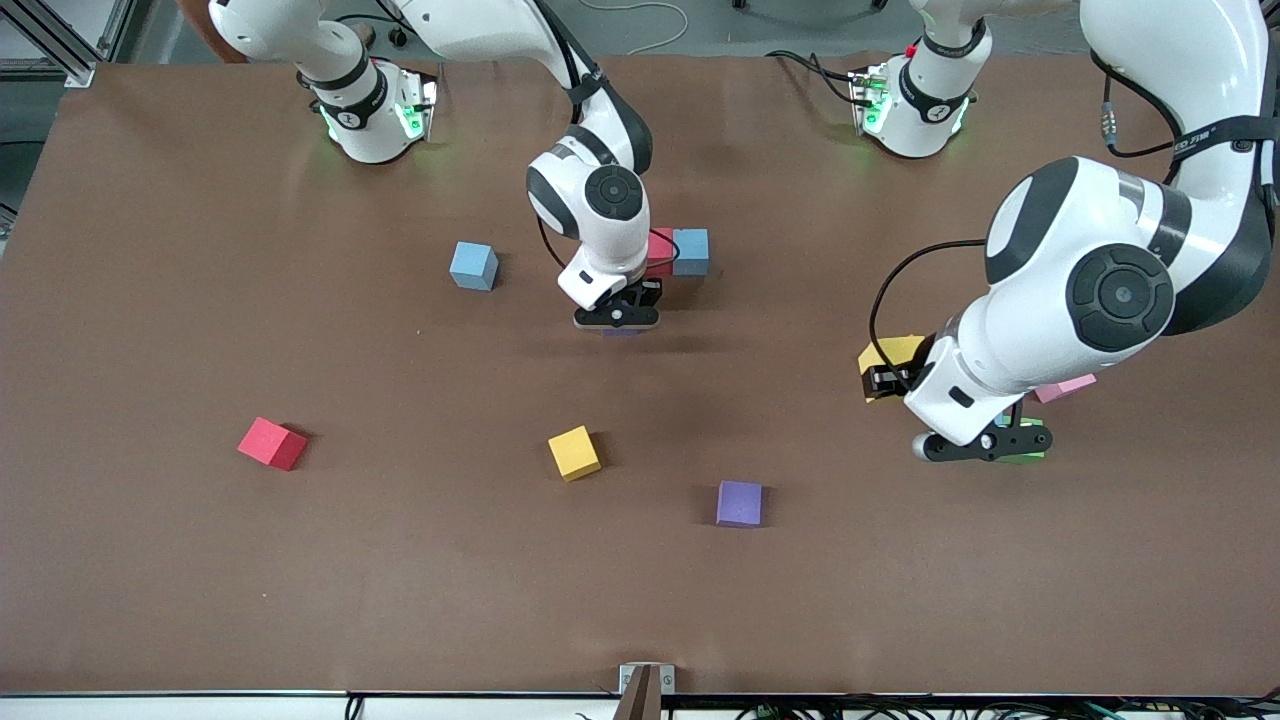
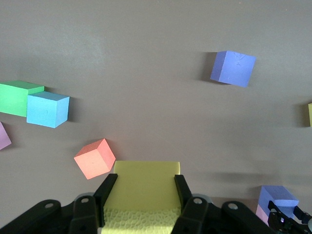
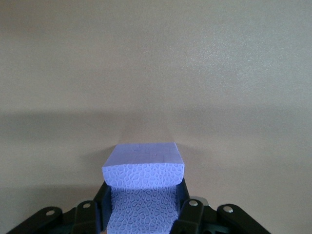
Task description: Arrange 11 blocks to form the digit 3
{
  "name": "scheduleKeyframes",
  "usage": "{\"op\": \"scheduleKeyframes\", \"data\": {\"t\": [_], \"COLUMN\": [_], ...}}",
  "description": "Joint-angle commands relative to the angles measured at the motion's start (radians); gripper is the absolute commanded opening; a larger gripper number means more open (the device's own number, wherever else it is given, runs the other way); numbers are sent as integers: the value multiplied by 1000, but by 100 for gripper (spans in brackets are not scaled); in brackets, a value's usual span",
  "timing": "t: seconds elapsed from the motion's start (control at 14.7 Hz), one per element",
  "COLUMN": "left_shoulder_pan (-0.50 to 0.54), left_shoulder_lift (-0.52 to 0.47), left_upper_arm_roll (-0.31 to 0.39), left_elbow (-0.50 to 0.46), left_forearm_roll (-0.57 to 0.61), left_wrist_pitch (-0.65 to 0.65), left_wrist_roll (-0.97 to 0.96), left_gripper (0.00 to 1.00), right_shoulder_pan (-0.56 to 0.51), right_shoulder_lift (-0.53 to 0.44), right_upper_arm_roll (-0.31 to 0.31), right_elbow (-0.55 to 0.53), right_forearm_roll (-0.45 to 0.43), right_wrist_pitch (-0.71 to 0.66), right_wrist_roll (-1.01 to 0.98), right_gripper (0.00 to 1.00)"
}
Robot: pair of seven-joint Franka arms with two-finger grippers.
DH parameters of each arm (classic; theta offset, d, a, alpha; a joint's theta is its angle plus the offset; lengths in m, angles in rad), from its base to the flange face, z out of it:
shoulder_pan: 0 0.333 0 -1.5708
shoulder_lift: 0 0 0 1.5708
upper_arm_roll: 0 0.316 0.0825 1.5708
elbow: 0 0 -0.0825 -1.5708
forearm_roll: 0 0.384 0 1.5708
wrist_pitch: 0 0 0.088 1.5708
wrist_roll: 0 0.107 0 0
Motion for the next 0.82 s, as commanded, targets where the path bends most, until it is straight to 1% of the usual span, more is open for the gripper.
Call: {"op": "scheduleKeyframes", "data": {"t": [0.0,0.07,0.14,0.2,0.48,0.61,0.75], "left_shoulder_pan": [32,34,34,36,22,31,36], "left_shoulder_lift": [-7,-13,-14,-14,-15,-17,-17], "left_upper_arm_roll": [12,12,13,15,13,7,9], "left_elbow": [-2,-2,-2,-2,-2,-8,-5], "left_forearm_roll": [-5,-3,0,4,3,0,-5], "left_wrist_pitch": [-11,-14,-14,-14,-14,-16,-49], "left_wrist_roll": [5,-2,-2,-2,-7,-37,-57], "left_gripper": [13,13,13,13,14,14,14], "right_shoulder_pan": [18,16,16,16,12,9,2], "right_shoulder_lift": [-11,-11,-11,-11,-16,-37,-72], "right_upper_arm_roll": [-5,-5,-5,-7,-10,-11,-13], "right_elbow": [-18,-20,-18,-18,-6,-1,-1], "right_forearm_roll": [18,18,16,16,11,10,11], "right_wrist_pitch": [-13,-13,-13,-13,-22,-24,-54], "right_wrist_roll": [16,16,16,16,-6,-11,-22], "right_gripper": [12,20,44,99,100,100,100]}}
